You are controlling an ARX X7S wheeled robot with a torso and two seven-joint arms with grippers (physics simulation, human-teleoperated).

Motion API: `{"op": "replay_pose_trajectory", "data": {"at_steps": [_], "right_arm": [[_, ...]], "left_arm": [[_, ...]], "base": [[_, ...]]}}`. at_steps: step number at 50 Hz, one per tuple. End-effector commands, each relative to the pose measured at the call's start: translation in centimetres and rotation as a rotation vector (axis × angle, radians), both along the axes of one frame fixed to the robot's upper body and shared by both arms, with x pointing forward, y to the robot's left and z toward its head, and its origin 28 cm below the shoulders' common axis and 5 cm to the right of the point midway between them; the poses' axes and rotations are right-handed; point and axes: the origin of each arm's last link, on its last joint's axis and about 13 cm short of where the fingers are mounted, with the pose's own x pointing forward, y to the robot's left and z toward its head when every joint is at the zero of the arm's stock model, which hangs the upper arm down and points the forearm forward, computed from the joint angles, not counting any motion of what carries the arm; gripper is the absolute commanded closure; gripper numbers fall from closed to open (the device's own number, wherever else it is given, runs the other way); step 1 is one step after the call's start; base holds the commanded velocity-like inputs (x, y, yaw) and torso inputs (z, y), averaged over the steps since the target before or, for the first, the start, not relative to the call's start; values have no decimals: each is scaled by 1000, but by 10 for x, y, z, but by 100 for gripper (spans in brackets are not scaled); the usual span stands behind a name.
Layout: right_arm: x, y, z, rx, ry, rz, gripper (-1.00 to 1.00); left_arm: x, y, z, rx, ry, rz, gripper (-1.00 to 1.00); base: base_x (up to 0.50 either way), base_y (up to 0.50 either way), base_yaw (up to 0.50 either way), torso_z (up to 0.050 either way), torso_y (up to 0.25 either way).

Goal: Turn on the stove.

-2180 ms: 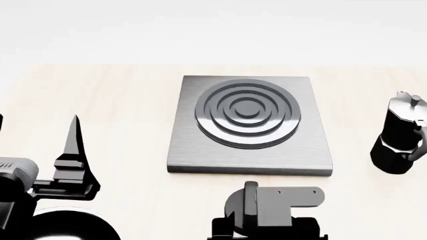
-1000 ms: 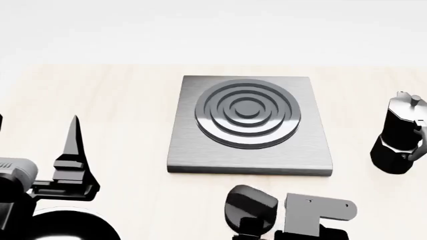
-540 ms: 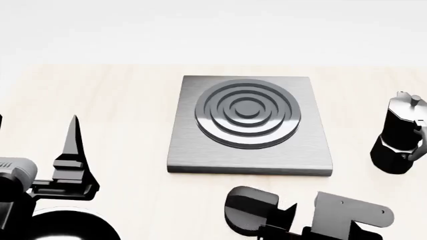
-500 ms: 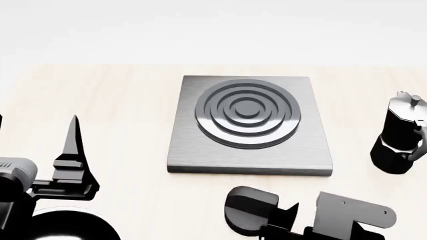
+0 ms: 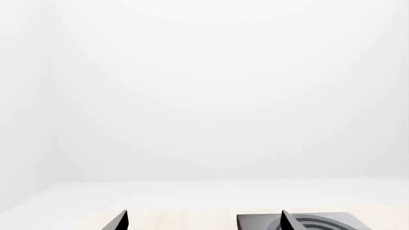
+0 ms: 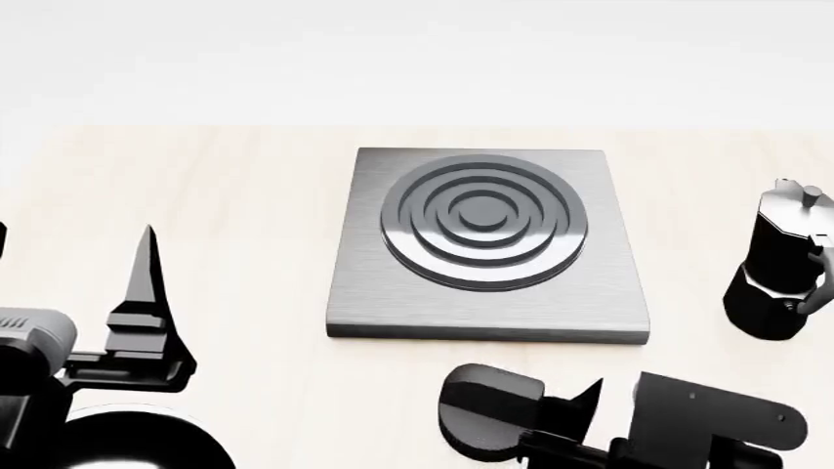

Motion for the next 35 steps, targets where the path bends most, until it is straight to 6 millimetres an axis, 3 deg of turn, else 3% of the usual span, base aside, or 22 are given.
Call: {"op": "replay_pose_trajectory", "data": {"at_steps": [1, 35], "right_arm": [[-7, 1, 8, -24, -31, 7, -100], [-22, 13, 41, -124, -162, 77, -100]], "left_arm": [[-1, 0, 0, 2, 0, -1, -100], [0, -1, -1, 6, 1, 2, -100]], "base": [[0, 0, 0, 0, 0], [0, 0, 0, 0, 0]]}}
